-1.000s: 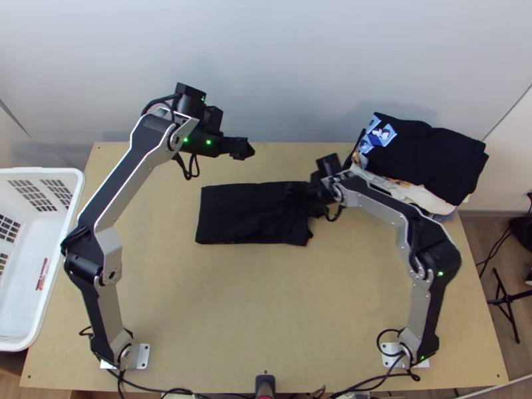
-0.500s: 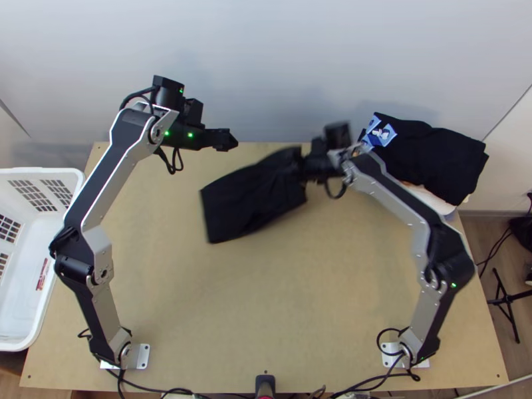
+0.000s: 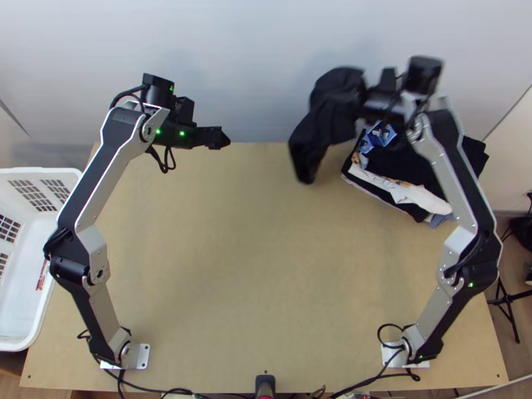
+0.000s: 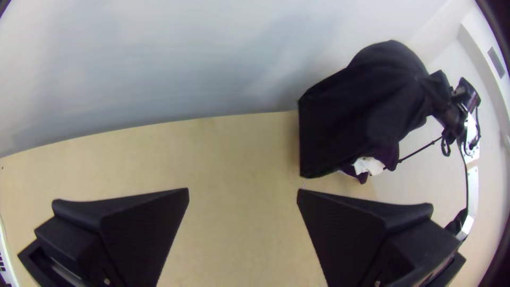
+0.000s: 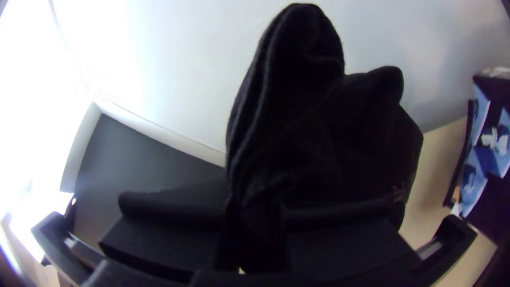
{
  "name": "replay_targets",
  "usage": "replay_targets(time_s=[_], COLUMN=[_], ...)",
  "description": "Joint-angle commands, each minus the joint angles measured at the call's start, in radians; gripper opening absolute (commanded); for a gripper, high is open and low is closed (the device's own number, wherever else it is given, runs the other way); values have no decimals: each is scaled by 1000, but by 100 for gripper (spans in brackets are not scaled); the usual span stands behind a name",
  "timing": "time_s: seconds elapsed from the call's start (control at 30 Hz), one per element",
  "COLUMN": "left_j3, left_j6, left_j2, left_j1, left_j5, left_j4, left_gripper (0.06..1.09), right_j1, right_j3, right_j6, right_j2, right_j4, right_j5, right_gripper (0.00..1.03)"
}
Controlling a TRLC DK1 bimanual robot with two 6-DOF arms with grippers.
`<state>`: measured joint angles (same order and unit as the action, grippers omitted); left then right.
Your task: Fold the t-shirt
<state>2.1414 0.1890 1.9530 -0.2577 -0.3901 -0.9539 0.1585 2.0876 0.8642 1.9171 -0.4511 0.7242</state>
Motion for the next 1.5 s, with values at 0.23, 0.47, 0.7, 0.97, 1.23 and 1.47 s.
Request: replay_targets(time_s=[0.23, 0.47, 0.7, 0.97, 1.23, 1.47], left_j3=[-26, -29, -26, -21, -21, -21], left_j6=[-6, -6, -6, -6, -8, -8], left_j2=[-2, 4, 9, 9, 4, 6], left_j1=[6, 8, 6, 3, 18, 18], left_j5=[0, 2, 0, 0, 0, 0], left_j4=[-2, 3, 14, 14, 9, 6], left_gripper=[104, 104, 104, 104, 104, 104], right_j1=[-206, -301, -376, -427, -478, -553], right_j3=[269, 269, 233, 166, 169, 170], right_j6=[111, 151, 151, 144, 107, -56], right_j2=[79, 71, 68, 74, 79, 71], right_j4=[63, 86, 92, 91, -9, -192], right_j5=[60, 144, 185, 205, 199, 170], right_gripper=[3, 3, 3, 3, 3, 3])
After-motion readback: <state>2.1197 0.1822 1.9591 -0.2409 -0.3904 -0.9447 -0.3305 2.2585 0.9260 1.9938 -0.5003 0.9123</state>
